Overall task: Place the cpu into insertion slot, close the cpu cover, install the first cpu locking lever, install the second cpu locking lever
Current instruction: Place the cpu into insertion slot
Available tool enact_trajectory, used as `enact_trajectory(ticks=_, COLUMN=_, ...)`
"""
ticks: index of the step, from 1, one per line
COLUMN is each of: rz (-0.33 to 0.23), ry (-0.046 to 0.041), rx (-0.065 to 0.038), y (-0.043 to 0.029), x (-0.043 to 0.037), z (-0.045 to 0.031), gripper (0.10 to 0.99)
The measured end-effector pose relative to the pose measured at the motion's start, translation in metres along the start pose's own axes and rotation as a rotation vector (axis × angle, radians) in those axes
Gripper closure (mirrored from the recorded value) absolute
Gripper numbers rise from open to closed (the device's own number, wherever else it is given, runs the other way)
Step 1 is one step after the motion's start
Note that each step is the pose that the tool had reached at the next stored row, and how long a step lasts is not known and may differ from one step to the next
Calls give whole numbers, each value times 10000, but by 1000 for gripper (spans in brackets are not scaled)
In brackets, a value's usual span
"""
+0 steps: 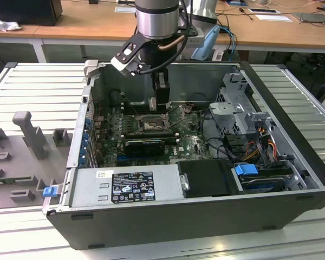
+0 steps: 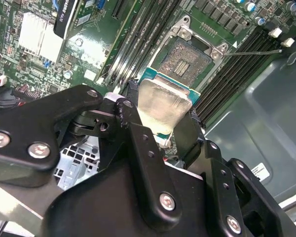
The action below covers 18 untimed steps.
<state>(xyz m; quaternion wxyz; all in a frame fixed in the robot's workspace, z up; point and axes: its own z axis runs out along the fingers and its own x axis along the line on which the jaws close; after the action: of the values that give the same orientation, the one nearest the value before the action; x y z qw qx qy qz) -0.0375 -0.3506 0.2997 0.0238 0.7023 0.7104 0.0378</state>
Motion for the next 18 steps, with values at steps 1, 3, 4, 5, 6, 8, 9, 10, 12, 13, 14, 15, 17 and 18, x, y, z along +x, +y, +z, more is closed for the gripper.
enact_trajectory(ticks=1, rz=0, ry=0, rx=0, y=0, x=0, z=4, gripper=557)
enact_trajectory(ticks=3, rz=0, ry=1, rx=0, y=-2, x=0, z=28, gripper=557)
enact_trajectory(ticks=4, rz=0, ry=0, rx=0, y=-3, x=0, z=40, gripper=557)
enact_trajectory(ticks=5, rz=1, ry=0, rx=0, y=-6, x=2, z=68, gripper=557)
enact_trajectory(ticks=6, rz=2, ry=0, rx=0, y=-11, x=9, z=107, gripper=557)
enact_trajectory(ticks=8, rz=43, ry=-3, rx=-1, y=-13, x=23, z=145, gripper=557)
enact_trajectory(ticks=9, rz=145, ry=-12, rx=-3, y=-14, x=25, z=166, gripper=557)
enact_trajectory(ticks=10, rz=228, ry=-20, rx=-4, y=-16, x=26, z=180, gripper=557)
enact_trajectory(ticks=12, rz=416, ry=-33, rx=-7, y=-21, x=35, z=227, gripper=557)
enact_trajectory(ticks=13, rz=423, ry=-35, rx=-7, y=-22, x=42, z=243, gripper=557)
enact_trajectory(ticks=14, rz=428, ry=-35, rx=-7, y=-23, x=50, z=260, gripper=557)
enact_trajectory(ticks=15, rz=430, ry=-32, rx=-8, y=-26, x=77, z=298, gripper=557)
enact_trajectory(ticks=17, rz=430, ry=-33, rx=-8, y=-29, x=115, z=341, gripper=557)
enact_trajectory(ticks=18, rz=430, ry=-33, rx=-9, y=-32, x=140, z=375, gripper=557)
